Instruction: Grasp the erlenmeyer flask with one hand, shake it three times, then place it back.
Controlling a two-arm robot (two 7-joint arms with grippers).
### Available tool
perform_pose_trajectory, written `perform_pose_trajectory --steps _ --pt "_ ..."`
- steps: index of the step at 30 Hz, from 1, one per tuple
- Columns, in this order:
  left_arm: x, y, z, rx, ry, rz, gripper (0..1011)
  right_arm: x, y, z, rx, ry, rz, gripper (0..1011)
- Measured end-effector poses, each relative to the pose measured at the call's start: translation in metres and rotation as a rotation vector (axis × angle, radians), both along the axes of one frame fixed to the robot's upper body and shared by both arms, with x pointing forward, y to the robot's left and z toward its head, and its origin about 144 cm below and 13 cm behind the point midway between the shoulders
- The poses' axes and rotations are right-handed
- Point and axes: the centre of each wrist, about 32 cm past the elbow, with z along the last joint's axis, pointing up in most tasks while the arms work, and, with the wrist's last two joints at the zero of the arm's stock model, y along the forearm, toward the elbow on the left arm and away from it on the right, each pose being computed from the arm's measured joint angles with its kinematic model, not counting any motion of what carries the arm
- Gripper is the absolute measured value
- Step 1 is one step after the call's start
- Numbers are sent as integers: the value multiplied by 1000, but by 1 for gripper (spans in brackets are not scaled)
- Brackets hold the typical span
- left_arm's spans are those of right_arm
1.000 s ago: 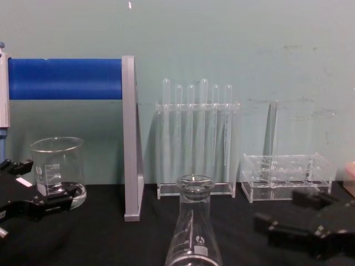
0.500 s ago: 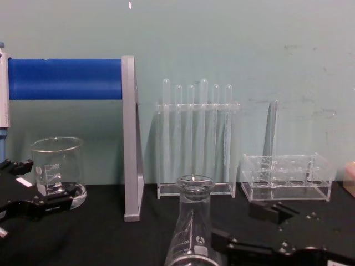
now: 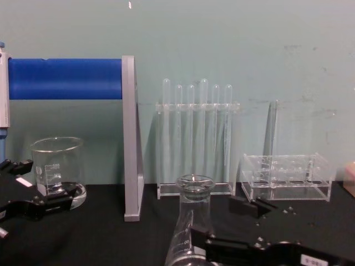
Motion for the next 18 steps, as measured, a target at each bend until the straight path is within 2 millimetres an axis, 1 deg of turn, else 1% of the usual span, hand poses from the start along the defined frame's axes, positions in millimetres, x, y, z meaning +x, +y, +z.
perform_pose_trajectory --steps 18 --pt "0 0 0 0 0 0 1001 28 18 -2 9 -33 -4 1000"
